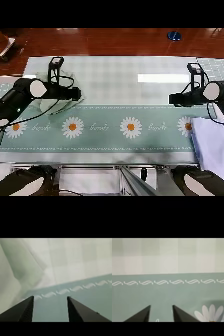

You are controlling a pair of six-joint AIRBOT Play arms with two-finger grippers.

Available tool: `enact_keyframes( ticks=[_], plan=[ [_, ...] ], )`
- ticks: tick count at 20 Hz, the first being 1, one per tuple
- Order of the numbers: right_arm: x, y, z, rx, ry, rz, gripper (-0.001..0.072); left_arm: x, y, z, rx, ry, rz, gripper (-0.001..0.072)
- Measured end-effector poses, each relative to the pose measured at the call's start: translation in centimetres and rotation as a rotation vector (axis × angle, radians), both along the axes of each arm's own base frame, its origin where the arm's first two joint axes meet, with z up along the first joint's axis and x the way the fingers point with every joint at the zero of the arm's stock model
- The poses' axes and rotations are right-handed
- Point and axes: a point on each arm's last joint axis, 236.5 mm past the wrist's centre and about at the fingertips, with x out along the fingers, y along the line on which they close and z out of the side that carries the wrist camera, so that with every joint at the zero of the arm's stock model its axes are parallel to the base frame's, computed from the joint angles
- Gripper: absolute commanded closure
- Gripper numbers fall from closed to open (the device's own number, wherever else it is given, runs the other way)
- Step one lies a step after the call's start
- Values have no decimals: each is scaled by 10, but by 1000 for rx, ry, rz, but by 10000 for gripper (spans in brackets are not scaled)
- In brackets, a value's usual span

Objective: Fold the shirts.

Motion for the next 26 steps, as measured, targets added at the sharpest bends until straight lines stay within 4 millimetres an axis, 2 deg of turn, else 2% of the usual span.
enact_keyframes(
  ticks=[2, 4, 6, 8, 10, 17, 19, 20, 23, 24, 26],
  plan=[
    [4, 1, 0, 9, -11, -14, 299, 22, 27, 16, 116, -95, 1, 198],
    [2, 1, -3, 11, 3, -19, 300, 44, 66, 36, 199, -173, 74, 198],
    [-3, 1, -9, 13, 30, -23, 305, 58, 112, 45, 233, -201, 201, 199],
    [-9, 1, -16, 12, 54, -26, 305, 59, 149, 35, 220, -156, 329, 198],
    [-15, 1, -24, 15, 76, -33, 305, 52, 164, 10, 173, -59, 392, 198],
    [-26, 4, -37, 37, 116, -60, 305, 34, 159, -77, 85, 212, 395, 216],
    [-27, 6, -38, 49, 120, -63, 305, 25, 153, -94, 62, 281, 388, 604],
    [-27, 7, -38, 55, 120, -67, 305, 21, 149, -98, 56, 305, 372, 685],
    [-28, 15, -35, 93, 118, -74, 305, 15, 136, -95, 36, 359, 282, 685],
    [-28, 18, -31, 110, 109, -76, 305, 17, 130, -87, 17, 358, 253, 685],
    [-27, 24, -15, 141, 65, -73, 305, 34, 111, -50, -60, 287, 201, 685]
  ],
)
